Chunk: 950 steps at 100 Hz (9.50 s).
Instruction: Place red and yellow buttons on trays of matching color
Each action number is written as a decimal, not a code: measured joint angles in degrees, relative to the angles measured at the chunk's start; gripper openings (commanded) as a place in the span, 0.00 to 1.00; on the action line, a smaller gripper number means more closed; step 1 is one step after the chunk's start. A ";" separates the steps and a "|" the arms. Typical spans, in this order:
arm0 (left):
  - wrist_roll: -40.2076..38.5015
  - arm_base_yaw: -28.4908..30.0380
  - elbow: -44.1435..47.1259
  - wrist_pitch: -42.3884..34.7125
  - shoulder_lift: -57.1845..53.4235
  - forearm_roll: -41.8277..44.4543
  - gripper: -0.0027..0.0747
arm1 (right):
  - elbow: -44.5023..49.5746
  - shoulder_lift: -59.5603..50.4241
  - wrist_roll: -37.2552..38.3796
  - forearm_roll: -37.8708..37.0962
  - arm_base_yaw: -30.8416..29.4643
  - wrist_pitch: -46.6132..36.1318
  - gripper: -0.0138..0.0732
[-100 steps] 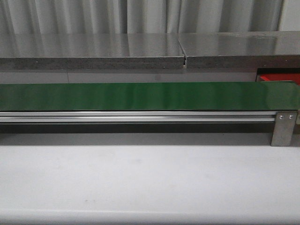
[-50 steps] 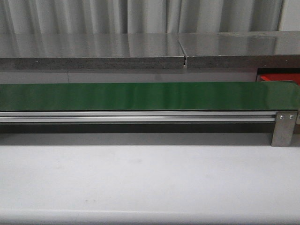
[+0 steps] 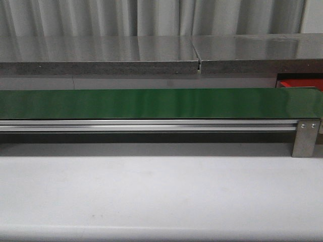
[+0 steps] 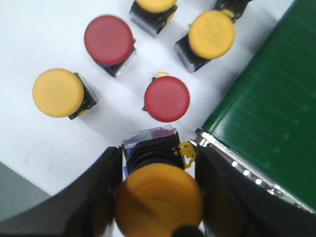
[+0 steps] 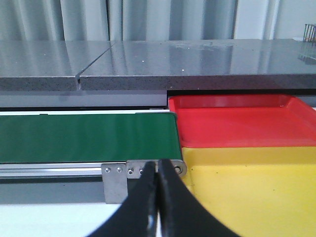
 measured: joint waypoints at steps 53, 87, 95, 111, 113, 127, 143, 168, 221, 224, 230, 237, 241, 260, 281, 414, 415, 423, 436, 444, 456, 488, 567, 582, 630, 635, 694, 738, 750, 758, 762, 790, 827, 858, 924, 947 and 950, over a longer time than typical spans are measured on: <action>0.41 -10.48 -15.49 7.00 9.03 -0.13 0.28 | 0.00 0.00 0.00 0.00 0.00 0.00 0.02; 0.50 -12.51 -15.72 6.88 13.21 -0.47 0.33 | 0.00 0.00 0.00 0.00 0.00 0.00 0.02; 0.50 -12.51 -15.83 6.79 13.21 -0.47 0.49 | 0.00 0.00 0.00 0.00 0.00 0.00 0.02; 0.50 -12.51 -15.92 6.54 13.21 -0.47 0.79 | 0.00 0.00 0.00 0.00 0.00 0.00 0.02; 0.50 -12.51 -15.92 6.40 13.21 -0.47 0.79 | 0.00 0.00 0.00 0.00 0.00 0.00 0.02; 0.50 -12.51 -15.92 6.15 13.21 -0.47 0.79 | 0.00 0.00 0.00 0.00 0.00 0.00 0.02; 0.67 -12.51 -15.92 3.77 12.24 -1.82 0.79 | 0.00 0.00 0.00 0.00 0.00 0.00 0.02; 0.95 -12.14 -18.09 2.80 8.55 -3.62 0.79 | 0.00 0.00 0.00 0.00 0.00 0.00 0.02; -1.51 -1.21 -10.51 5.41 8.43 -3.93 0.79 | 0.00 0.00 0.00 0.00 0.00 0.00 0.02; -1.79 -0.89 -9.95 5.23 8.43 -3.93 0.79 | 0.00 0.00 0.00 0.00 0.00 0.00 0.02; -2.51 -0.69 -9.19 4.75 8.43 -3.72 0.79 | 0.00 0.00 0.00 0.00 0.00 0.00 0.02; -3.45 -0.56 -8.79 4.32 8.81 -3.72 0.79 | 0.00 0.00 0.00 0.00 0.00 0.00 0.02; -3.94 -0.45 -8.79 4.07 9.05 -3.72 0.79 | 0.00 0.00 0.00 0.00 0.00 0.00 0.02; -7.76 -0.23 -8.79 3.85 12.85 -3.03 0.79 | 0.00 0.00 0.00 0.00 0.00 0.00 0.02; -11.73 -0.23 -8.71 2.61 16.25 -2.26 0.79 | 0.00 0.00 0.00 0.00 0.00 0.00 0.02; -11.89 -0.23 -8.71 3.19 11.50 0.51 0.30 | 0.00 0.00 0.00 0.00 0.00 0.00 0.02; -11.77 -0.23 -8.71 3.18 11.32 0.51 0.30 | 0.00 0.00 0.00 0.00 0.00 0.00 0.02; -10.14 -0.23 -8.71 3.43 9.13 0.55 0.30 | 0.00 0.00 0.00 0.00 0.00 0.00 0.02; -7.82 -1.25 -8.71 3.43 4.97 1.12 0.30 | 0.00 0.00 0.00 0.00 0.00 0.00 0.02; -6.89 -2.15 -8.71 3.33 3.06 1.36 0.30 | 0.00 0.00 0.00 0.00 0.00 0.00 0.02; -5.86 -4.26 -8.71 3.24 1.86 1.36 0.30 | 0.00 0.00 0.00 0.00 0.00 0.00 0.02; -4.73 -10.93 -8.71 -0.14 3.16 0.36 0.30 | 0.00 0.00 0.00 0.00 0.00 0.00 0.02; -3.18 -11.98 -8.71 -0.15 10.13 -1.33 0.80 | 0.00 0.00 0.00 0.00 0.00 0.00 0.02; -1.43 -13.29 -8.71 -0.39 9.29 -1.33 0.78 | 0.00 0.00 0.00 0.00 0.00 0.00 0.02; 9.60 -19.98 -8.71 -2.66 -4.37 -3.91 0.01 | 0.00 0.00 0.00 0.00 0.00 0.00 0.02; 11.00 -20.41 -8.58 -2.66 -5.68 -4.91 0.01 | 0.00 0.00 0.00 0.00 0.00 0.00 0.02; 16.63 -22.08 16.73 -11.94 -34.23 -6.85 0.01 | 0.00 0.00 0.00 0.00 0.00 0.00 0.02; 16.98 -28.05 36.95 -22.22 -52.59 -6.94 0.01 | 0.00 0.00 0.00 0.00 0.00 0.03 0.02; 16.98 -28.99 40.81 -22.37 -57.29 -7.11 0.01 | 0.00 0.00 0.00 0.00 0.00 0.03 0.02; 16.98 -29.22 42.73 -22.40 -60.69 -7.34 0.01 | 0.00 0.00 0.00 0.00 0.00 0.03 0.02; 16.98 -29.22 43.53 -22.40 -62.70 -7.60 0.01 | 0.00 0.00 0.00 0.00 0.00 0.03 0.02; 16.98 -29.22 48.36 -22.06 -76.67 -8.15 0.01 | 0.00 0.00 0.00 0.00 0.00 0.03 0.02; 16.98 -29.22 51.90 -20.80 -85.85 -8.15 0.01 | 0.00 0.00 0.00 0.00 0.00 -1.32 0.02; 16.98 -29.22 51.99 -20.29 -85.96 -8.15 0.01 | -7.65 4.64 0.00 -2.87 0.00 1.38 0.02; 17.07 -29.22 51.99 -20.07 -86.06 -8.15 0.01 | -29.64 33.23 0.00 -3.02 3.84 13.01 0.02; 17.07 -29.22 51.99 -19.94 -86.06 -8.15 0.01 | -38.55 44.19 0.00 -3.02 9.99 18.75 0.11; 17.07 -29.22 51.99 -19.95 -86.06 -8.15 0.01 | -39.73 45.64 0.00 -3.02 11.04 19.65 0.15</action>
